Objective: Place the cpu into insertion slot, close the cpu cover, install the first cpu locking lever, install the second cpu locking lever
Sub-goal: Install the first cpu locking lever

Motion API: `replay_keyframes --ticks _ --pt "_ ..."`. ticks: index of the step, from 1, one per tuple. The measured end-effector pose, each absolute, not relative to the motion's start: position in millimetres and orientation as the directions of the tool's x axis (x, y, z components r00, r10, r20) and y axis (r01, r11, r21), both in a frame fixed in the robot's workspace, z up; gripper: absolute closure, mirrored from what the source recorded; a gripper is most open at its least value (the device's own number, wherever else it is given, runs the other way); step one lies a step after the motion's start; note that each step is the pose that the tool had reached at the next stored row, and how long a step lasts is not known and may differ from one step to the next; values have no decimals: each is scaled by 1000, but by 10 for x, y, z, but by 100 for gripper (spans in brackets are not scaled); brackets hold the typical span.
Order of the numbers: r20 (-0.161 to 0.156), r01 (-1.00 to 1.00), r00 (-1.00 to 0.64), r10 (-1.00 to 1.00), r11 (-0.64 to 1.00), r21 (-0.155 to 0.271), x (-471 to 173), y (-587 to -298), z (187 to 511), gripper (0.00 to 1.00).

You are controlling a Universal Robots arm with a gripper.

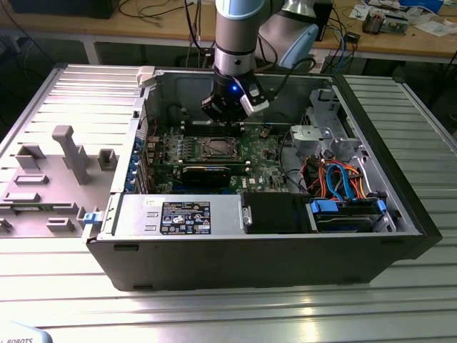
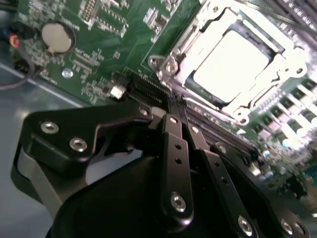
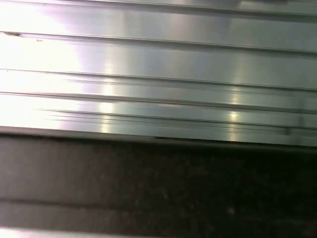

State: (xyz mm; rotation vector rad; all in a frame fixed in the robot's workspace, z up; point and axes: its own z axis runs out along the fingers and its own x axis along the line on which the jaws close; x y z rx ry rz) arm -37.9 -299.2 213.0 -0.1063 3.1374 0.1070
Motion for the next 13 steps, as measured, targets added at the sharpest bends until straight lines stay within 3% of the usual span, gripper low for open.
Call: replay_keyframes --ticks 13 --pt "-3 -68 -998 -67 995 67 -379 -3198 2155 89"
